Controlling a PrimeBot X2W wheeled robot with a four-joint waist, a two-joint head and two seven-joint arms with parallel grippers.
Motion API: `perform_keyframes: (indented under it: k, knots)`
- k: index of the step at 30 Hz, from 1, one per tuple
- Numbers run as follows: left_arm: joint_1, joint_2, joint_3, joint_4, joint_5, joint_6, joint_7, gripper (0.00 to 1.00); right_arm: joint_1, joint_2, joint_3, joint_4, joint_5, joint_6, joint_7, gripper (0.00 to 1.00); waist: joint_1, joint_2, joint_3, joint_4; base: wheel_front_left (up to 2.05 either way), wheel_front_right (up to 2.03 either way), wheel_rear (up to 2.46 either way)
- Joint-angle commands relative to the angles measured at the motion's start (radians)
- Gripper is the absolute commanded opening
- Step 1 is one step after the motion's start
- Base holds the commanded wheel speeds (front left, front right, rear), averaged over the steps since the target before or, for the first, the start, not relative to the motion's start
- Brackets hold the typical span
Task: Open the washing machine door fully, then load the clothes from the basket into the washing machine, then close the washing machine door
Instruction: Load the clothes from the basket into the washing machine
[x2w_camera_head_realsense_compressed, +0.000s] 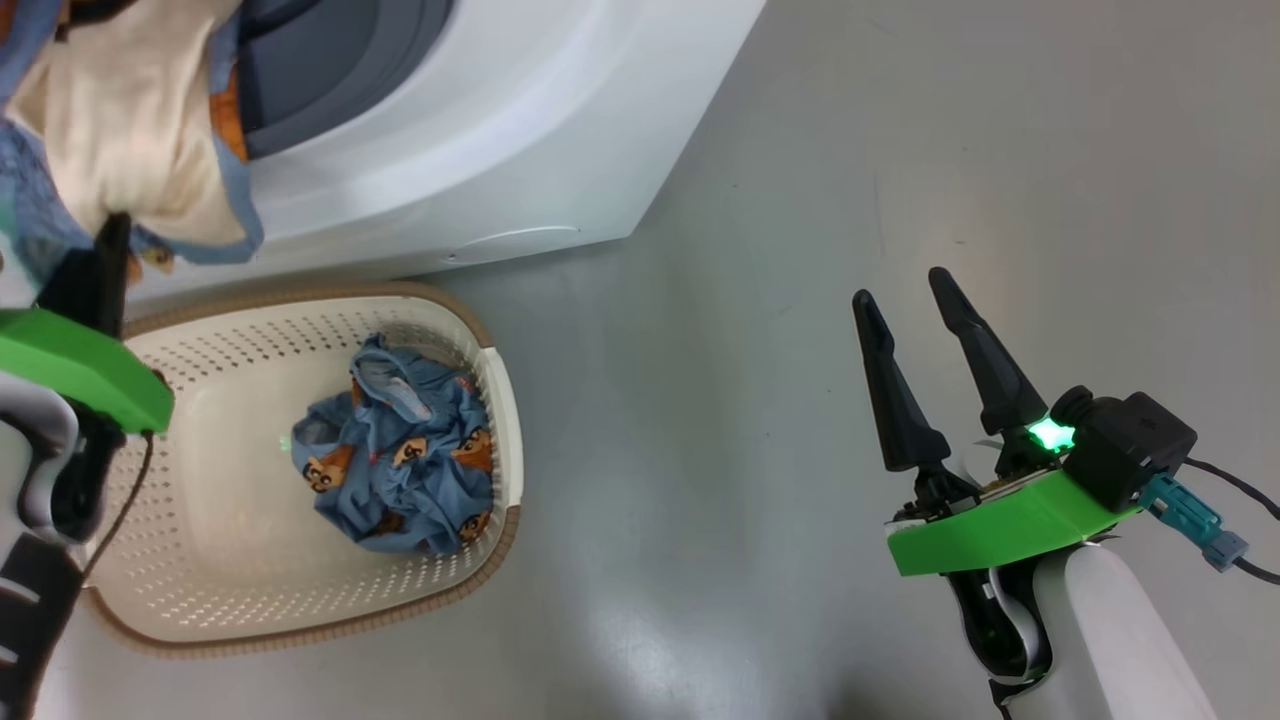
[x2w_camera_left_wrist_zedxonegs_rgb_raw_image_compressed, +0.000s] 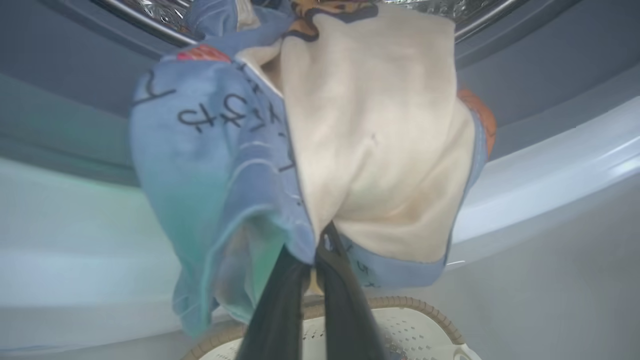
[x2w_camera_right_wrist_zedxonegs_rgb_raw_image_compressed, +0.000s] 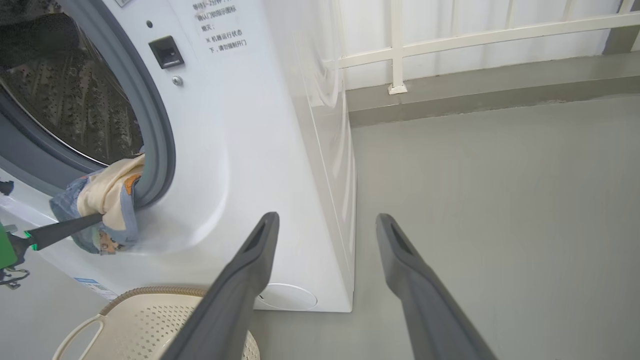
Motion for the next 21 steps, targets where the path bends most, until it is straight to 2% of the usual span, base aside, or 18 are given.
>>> perform_keyframes:
  k: [1,9,13,17,21]
  knots:
    - [0.012,0.059,0.033,-0.047,0.008,-0.002,-0.012,0.00,-0.004,0.003,0.020,-0.016,0.008,0.002,-0.005,1.00,0.0000,0.0000,-0.006,0.006,0.00,0.00,0.00]
    - [0.075,0.098,0.105,-0.228,0.046,0.004,-0.013,0.00,0.006,0.003,0.021,-0.008,0.009,0.002,-0.005,1.00,0.0000,0.0000,-0.032,0.002,0.00,0.00,0.00]
    - [0.076,0.113,0.136,-0.313,0.055,0.030,-0.013,0.00,0.014,0.003,0.022,-0.009,0.012,0.002,-0.005,1.00,0.0000,0.0000,-0.039,-0.006,0.00,0.00,0.00]
    - [-0.008,0.124,0.146,-0.346,0.057,0.060,0.044,0.00,0.015,0.003,0.036,-0.020,0.021,0.002,-0.005,1.00,0.0000,0.0000,-0.016,-0.029,0.00,0.00,0.00]
    - [-0.121,0.135,0.147,-0.301,0.076,0.083,0.106,0.00,0.012,0.003,0.050,-0.032,0.032,0.002,-0.005,1.00,0.0000,0.0000,0.023,-0.061,0.00,0.00,0.00]
